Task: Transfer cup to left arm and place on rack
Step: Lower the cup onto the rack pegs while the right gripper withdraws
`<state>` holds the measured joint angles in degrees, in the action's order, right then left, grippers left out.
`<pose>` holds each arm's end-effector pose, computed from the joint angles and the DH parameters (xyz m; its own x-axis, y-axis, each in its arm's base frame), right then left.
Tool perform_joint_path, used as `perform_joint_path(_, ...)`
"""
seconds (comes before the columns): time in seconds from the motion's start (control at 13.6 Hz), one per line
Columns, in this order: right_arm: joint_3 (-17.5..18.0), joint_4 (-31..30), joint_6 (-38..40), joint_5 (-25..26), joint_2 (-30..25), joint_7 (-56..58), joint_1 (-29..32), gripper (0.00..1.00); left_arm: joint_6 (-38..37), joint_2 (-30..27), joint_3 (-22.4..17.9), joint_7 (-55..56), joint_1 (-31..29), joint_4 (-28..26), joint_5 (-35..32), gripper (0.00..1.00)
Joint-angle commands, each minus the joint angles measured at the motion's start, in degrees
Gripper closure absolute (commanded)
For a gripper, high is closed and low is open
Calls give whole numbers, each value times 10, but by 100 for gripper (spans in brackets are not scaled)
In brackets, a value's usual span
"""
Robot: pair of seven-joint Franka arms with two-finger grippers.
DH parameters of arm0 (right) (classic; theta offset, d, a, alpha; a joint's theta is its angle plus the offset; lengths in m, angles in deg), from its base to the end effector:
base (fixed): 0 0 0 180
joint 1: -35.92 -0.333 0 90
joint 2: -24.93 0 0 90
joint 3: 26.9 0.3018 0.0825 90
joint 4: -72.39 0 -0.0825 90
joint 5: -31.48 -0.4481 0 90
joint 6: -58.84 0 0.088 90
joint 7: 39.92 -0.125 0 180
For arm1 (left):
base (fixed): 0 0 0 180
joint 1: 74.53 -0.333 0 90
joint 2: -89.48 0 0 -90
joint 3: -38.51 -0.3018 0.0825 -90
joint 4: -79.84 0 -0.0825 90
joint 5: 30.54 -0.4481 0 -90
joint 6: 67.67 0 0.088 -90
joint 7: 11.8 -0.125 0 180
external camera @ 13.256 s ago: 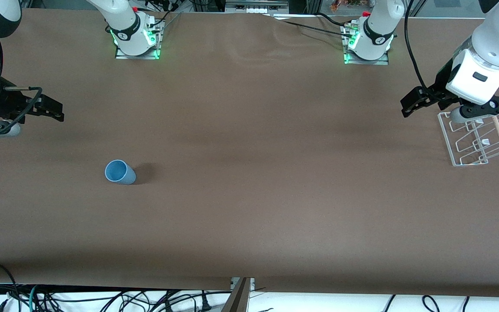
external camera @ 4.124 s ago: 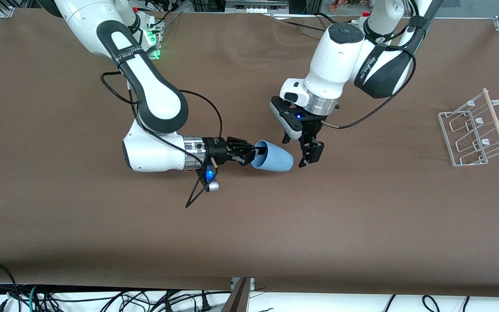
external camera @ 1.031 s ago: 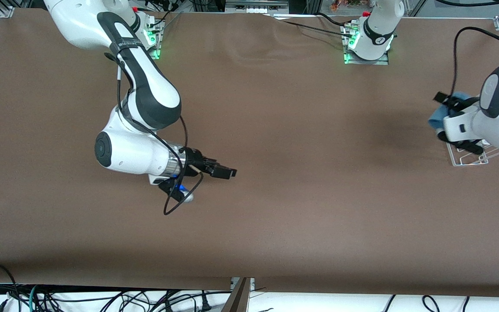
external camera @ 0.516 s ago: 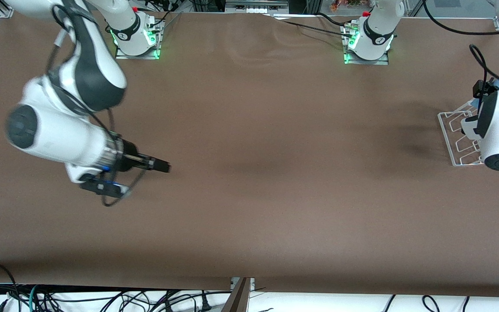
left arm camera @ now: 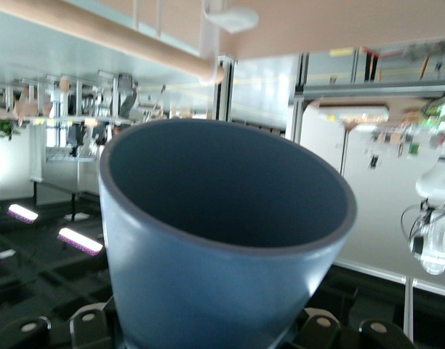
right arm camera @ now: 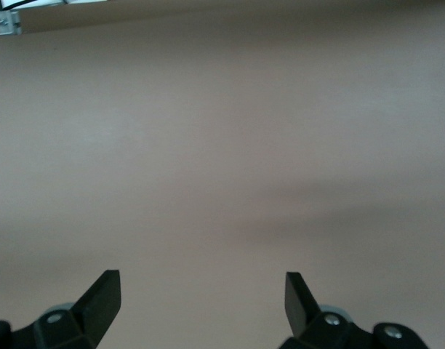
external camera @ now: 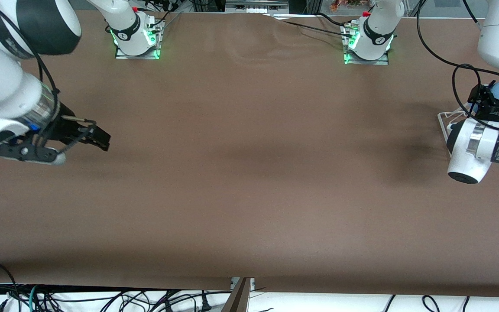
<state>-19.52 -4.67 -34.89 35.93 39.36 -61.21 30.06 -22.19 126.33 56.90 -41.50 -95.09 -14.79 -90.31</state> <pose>0.6834 0.1411 0.5554 0.9886 -0.1403 0.0548 -0.1419 -0.9895 0.0276 0.5562 0.1706 0.2404 -0.0075 0.0897 -0.9959 -0.5622 -0.8240 -0.0699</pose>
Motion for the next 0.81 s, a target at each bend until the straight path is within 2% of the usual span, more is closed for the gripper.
perform_joint_path(0.0,3,-74,2,7,-66,61,37,0,-34,29,2,-28,27,8,-47,100)
perform_joint_path(0.52,-5,-102,7,3,-85,175,65,0,-8,39,2,-21,11,-25,-48,100)
perform_joint_path(0.74,-5,-97,25,1,-81,171,64,0,11,40,2,-18,-3,-38,-60,100)
